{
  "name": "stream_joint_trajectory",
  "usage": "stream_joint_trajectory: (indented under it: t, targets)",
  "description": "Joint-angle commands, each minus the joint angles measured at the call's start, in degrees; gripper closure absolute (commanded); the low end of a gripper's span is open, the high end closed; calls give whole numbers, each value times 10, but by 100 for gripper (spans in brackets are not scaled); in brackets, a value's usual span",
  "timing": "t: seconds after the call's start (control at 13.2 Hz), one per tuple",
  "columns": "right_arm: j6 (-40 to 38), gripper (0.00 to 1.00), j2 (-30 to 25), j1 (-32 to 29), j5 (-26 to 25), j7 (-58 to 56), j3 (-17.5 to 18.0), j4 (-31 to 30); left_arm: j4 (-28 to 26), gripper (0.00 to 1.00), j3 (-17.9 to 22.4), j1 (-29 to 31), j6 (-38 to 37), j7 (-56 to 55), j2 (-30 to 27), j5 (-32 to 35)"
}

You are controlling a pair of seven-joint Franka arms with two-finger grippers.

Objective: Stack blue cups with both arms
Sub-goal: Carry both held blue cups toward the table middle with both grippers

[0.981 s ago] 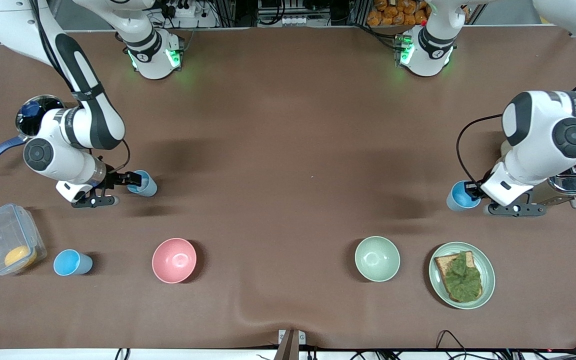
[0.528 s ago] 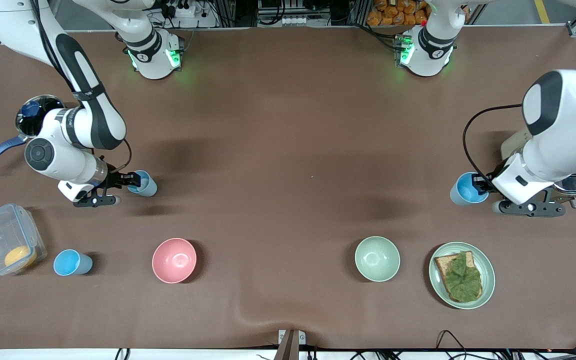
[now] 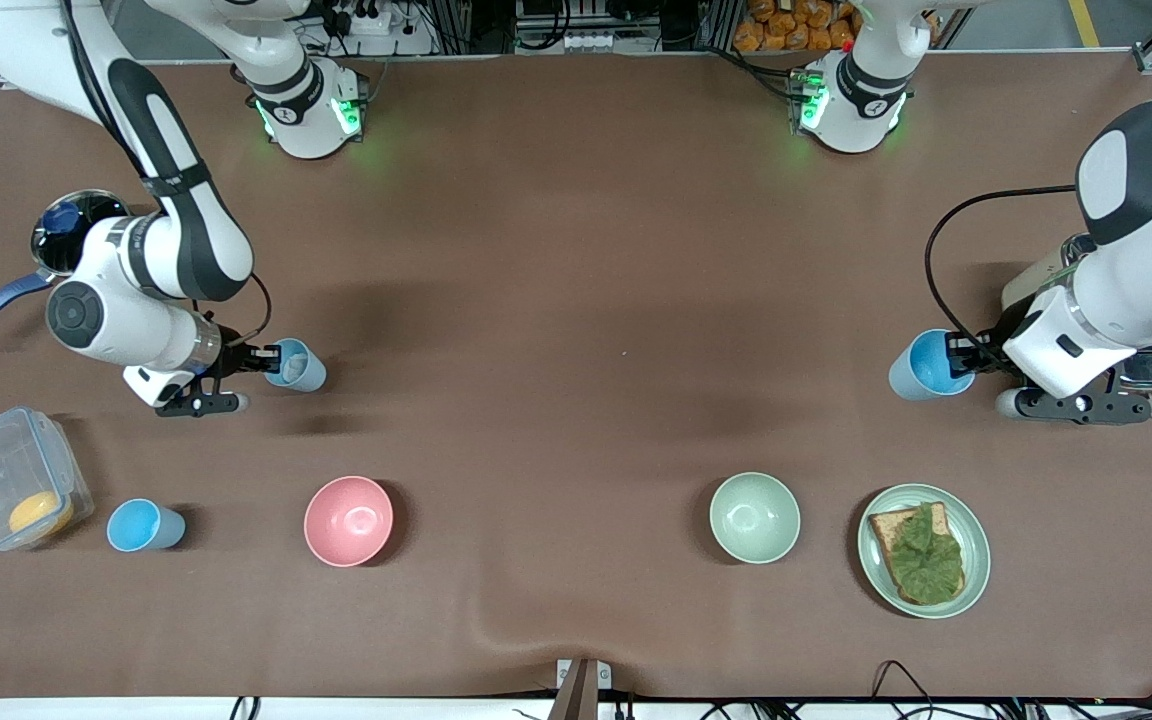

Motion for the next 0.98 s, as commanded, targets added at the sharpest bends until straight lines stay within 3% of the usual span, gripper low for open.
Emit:
stream_joint_trajectory:
  t: [0.0,0.38,0.53,0.91]
  targets:
    - [-56,100,-15,61,19,81,-1,46,18,100,-2,-14,-17,-34,7,-10]
    - [-25,100,-27,220,20,321,-1,56,18,100,-2,-24,-17,-68,8,-11]
    - [27,100,-15,285,22,406,-1,58,16,100,-25,-18,-20,-115,7,-15]
    - [133,100,70,410,19,596,-2,90,15,100,-33,-35,-21,-180,14,-27]
